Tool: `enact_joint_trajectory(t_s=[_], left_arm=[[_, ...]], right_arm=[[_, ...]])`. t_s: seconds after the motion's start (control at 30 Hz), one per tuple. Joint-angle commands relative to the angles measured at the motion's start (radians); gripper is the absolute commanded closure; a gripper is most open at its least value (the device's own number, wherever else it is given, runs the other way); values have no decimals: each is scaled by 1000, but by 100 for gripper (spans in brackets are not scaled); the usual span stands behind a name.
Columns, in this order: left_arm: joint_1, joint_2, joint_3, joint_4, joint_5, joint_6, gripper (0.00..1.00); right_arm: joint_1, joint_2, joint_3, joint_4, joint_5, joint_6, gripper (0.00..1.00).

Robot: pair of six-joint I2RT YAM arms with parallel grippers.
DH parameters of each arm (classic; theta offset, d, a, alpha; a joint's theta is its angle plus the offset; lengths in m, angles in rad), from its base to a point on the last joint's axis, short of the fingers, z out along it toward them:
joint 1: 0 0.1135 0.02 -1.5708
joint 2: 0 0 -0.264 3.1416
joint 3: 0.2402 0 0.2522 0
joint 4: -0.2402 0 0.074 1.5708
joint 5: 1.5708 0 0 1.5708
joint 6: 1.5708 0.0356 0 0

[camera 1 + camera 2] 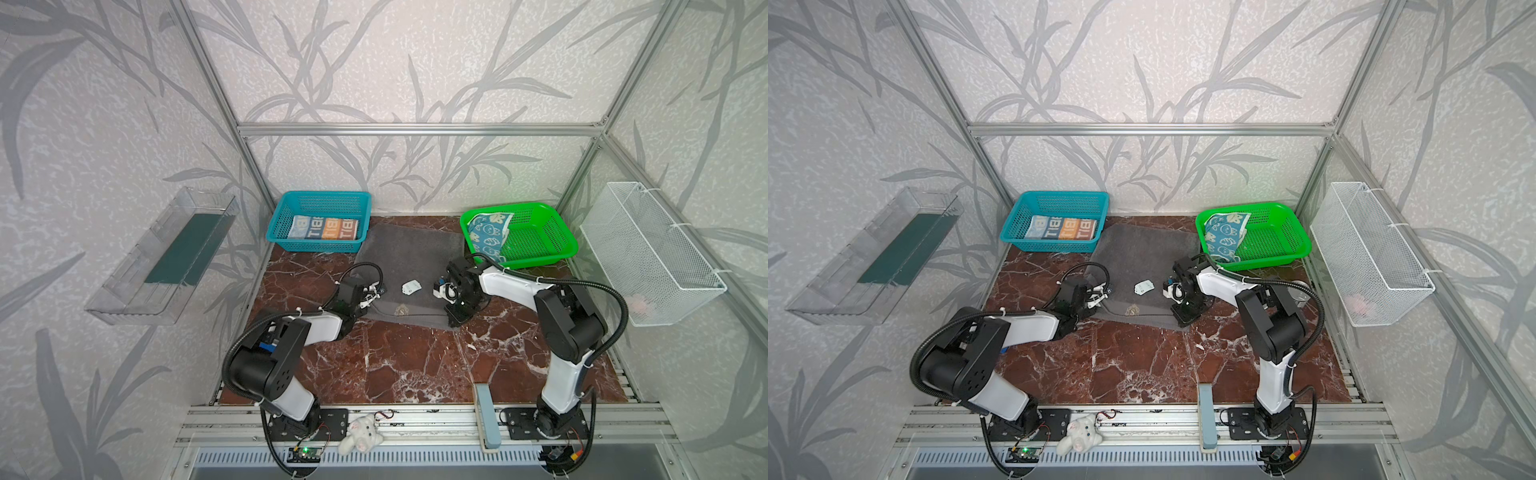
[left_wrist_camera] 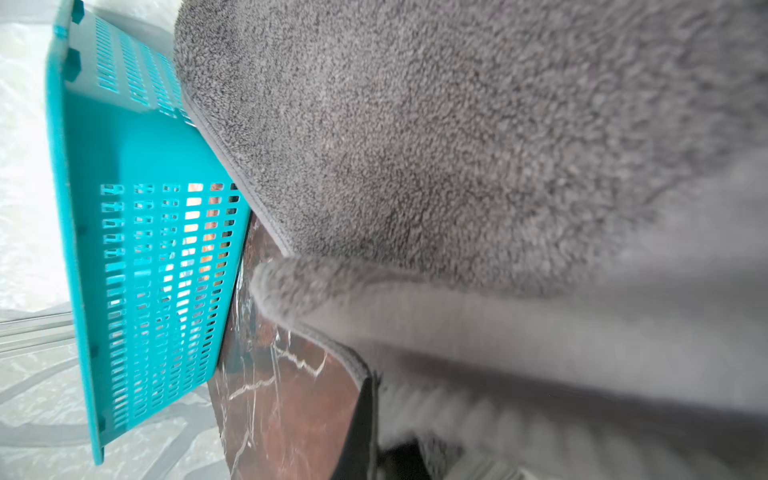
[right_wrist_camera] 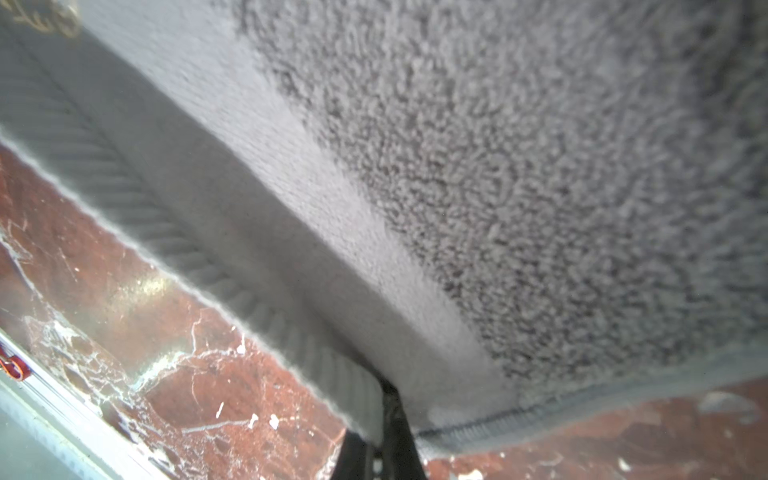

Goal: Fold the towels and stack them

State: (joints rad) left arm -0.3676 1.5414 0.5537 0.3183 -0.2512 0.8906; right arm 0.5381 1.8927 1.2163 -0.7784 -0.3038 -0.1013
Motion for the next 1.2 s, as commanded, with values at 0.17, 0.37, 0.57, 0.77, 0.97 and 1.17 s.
enact_joint_trajectory(t_s=[0.17, 0.37, 0.57, 0.77, 0.97, 1.17], left_arm=[[-17, -119, 0, -297, -6, -99, 90], [-17, -129, -12, -255, -39, -114, 50], [-10, -208, -13, -303, -66, -118, 1], [19, -374, -24, -330, -66, -149, 1], [78, -488, -1, -432, -58, -116, 1], [123, -507, -15, -403, -80, -112, 1]], right_arm=[[33, -6, -6, -144, 72, -31, 81], [46, -52, 6, -125, 55, -30, 59], [46, -164, -8, -167, 39, -62, 40], [42, -247, 12, -143, 12, -59, 29], [39, -192, 47, -103, 12, -21, 31], [39, -120, 59, -54, 4, 38, 31]])
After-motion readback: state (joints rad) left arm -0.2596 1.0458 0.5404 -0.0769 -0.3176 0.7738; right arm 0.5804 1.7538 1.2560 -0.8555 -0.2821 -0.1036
